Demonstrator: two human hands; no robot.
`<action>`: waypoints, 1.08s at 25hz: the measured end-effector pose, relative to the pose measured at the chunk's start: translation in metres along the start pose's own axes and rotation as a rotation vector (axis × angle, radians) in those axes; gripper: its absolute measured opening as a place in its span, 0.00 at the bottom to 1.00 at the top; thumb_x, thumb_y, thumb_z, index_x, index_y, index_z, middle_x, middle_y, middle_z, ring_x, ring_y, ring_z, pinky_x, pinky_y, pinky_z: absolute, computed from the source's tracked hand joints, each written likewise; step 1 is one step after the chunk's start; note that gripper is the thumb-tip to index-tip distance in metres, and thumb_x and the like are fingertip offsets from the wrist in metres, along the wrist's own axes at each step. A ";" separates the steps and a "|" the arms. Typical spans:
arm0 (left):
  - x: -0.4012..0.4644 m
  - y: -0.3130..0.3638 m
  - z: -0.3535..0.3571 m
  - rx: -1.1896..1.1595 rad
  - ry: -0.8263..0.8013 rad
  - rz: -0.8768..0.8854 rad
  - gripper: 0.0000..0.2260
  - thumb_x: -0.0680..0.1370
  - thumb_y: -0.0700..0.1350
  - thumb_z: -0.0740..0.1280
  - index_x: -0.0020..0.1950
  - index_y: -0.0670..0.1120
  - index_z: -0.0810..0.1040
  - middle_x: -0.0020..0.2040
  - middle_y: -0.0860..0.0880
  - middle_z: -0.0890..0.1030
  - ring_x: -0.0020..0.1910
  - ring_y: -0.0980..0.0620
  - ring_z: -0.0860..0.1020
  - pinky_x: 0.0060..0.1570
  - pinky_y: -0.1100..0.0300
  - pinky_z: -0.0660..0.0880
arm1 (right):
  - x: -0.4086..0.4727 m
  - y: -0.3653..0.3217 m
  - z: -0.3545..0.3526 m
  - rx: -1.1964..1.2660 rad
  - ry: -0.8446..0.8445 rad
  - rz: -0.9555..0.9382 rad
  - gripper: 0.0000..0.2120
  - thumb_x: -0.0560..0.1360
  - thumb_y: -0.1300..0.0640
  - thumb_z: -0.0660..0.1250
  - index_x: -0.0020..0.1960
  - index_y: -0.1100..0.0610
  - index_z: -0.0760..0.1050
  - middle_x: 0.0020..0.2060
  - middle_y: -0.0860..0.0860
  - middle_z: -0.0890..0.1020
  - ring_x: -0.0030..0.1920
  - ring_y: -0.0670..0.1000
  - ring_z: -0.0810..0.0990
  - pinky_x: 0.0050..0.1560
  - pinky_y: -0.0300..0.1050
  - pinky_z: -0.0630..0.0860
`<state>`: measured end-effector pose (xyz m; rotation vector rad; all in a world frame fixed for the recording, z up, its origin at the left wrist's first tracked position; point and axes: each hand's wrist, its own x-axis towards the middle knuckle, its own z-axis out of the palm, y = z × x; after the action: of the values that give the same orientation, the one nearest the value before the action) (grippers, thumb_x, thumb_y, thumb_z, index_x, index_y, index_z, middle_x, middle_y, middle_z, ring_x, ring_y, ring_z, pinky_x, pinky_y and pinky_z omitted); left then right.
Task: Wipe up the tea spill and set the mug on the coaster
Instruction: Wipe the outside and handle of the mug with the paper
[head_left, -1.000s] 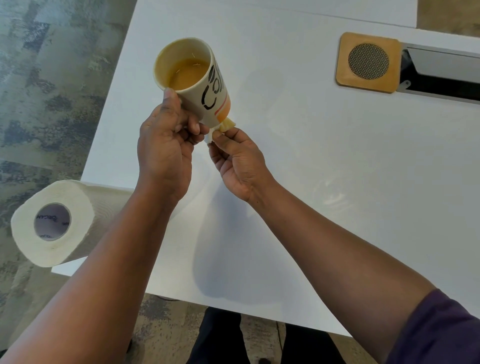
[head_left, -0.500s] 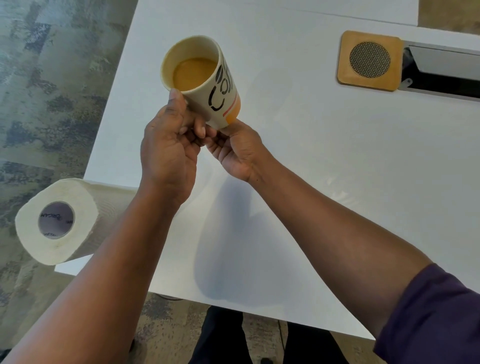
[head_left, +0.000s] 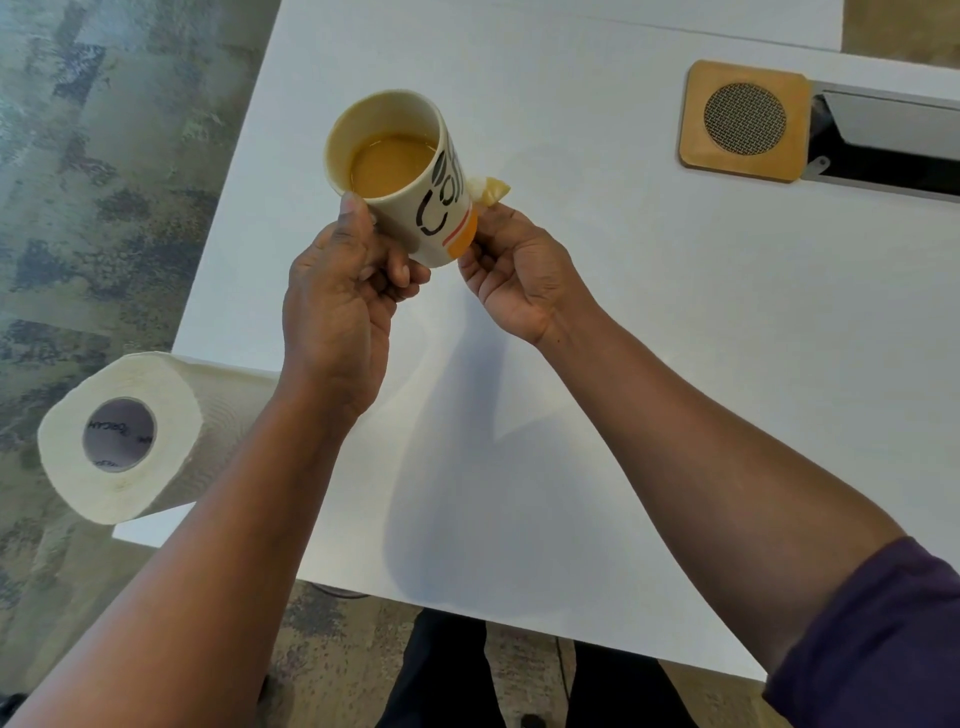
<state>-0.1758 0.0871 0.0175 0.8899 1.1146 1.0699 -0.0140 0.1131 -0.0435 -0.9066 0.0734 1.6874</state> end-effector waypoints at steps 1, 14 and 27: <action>0.001 0.000 0.000 0.005 0.002 0.003 0.20 0.85 0.52 0.58 0.38 0.52 0.83 0.32 0.49 0.76 0.40 0.47 0.77 0.47 0.57 0.77 | -0.001 0.000 -0.003 -0.004 -0.002 0.003 0.06 0.77 0.67 0.69 0.54 0.62 0.80 0.45 0.58 0.85 0.45 0.52 0.83 0.51 0.42 0.82; 0.005 -0.001 0.009 -0.028 0.046 0.012 0.23 0.86 0.51 0.59 0.32 0.53 0.79 0.31 0.49 0.75 0.38 0.48 0.77 0.46 0.55 0.75 | -0.018 0.023 -0.016 -0.012 -0.059 0.059 0.07 0.79 0.68 0.66 0.54 0.59 0.79 0.43 0.54 0.85 0.43 0.49 0.83 0.49 0.40 0.81; 0.008 -0.004 0.015 -0.022 0.040 0.013 0.22 0.86 0.51 0.58 0.35 0.51 0.80 0.32 0.48 0.75 0.40 0.48 0.76 0.48 0.55 0.77 | -0.020 0.042 -0.002 -0.351 -0.017 0.121 0.05 0.78 0.69 0.68 0.49 0.60 0.79 0.43 0.56 0.83 0.44 0.52 0.81 0.48 0.41 0.81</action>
<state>-0.1595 0.0936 0.0151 0.8630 1.1298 1.1128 -0.0478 0.0816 -0.0497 -1.1670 -0.1889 1.8542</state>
